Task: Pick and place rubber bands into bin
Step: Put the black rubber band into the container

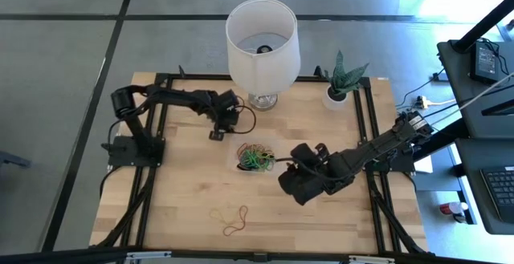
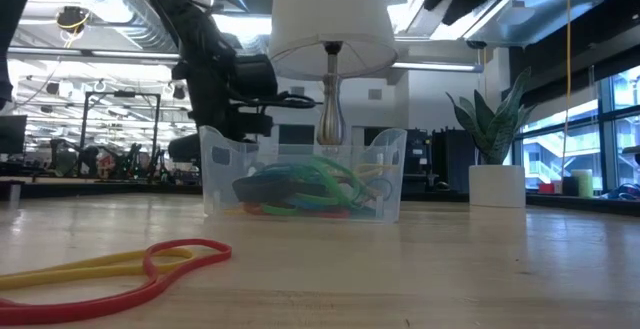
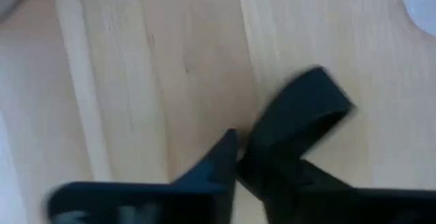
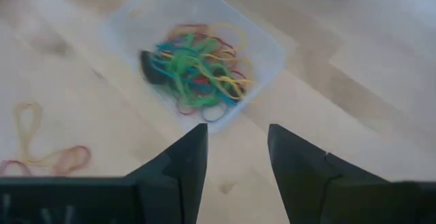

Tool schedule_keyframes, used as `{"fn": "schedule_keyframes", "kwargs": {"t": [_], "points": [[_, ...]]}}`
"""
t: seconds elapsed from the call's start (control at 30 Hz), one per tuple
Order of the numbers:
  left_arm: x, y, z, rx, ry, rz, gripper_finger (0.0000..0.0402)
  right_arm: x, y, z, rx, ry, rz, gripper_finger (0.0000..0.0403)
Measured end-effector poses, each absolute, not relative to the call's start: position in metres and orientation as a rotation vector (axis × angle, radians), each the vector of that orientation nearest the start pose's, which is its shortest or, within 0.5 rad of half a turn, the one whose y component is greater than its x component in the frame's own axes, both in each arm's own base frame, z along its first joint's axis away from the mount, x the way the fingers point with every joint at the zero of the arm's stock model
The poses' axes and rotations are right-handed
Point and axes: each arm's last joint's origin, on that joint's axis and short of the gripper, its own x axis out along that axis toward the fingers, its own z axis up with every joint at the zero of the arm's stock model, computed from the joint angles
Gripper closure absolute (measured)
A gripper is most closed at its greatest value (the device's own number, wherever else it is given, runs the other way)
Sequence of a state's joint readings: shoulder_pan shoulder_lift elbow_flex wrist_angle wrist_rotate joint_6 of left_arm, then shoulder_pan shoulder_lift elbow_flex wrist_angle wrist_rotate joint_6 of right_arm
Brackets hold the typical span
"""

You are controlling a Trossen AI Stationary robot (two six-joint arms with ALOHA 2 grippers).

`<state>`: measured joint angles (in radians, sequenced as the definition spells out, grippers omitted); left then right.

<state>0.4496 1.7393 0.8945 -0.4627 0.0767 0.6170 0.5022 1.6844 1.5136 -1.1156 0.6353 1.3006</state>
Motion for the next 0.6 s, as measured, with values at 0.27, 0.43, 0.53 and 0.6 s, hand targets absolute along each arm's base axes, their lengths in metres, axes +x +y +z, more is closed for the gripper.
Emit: {"fn": "schedule_keyframes", "kwargs": {"t": [0.27,0.43,0.53,0.6], "points": [[0.248,0.106,0.168,0.038,1.342,0.120,0.0398,0.266,0.145,0.292,0.225,0.966,-0.795,0.0245],[0.237,0.081,0.207,-0.021,1.317,0.246,0.0398,0.231,0.162,0.292,0.138,0.991,-0.761,0.0255],[0.237,0.064,0.231,-0.033,1.278,0.287,0.0398,0.204,0.167,0.278,0.203,0.925,-0.696,0.0272],[0.243,0.051,0.249,-0.038,1.229,0.300,0.0398,0.187,0.166,0.265,0.261,0.888,-0.622,0.0286]]}}
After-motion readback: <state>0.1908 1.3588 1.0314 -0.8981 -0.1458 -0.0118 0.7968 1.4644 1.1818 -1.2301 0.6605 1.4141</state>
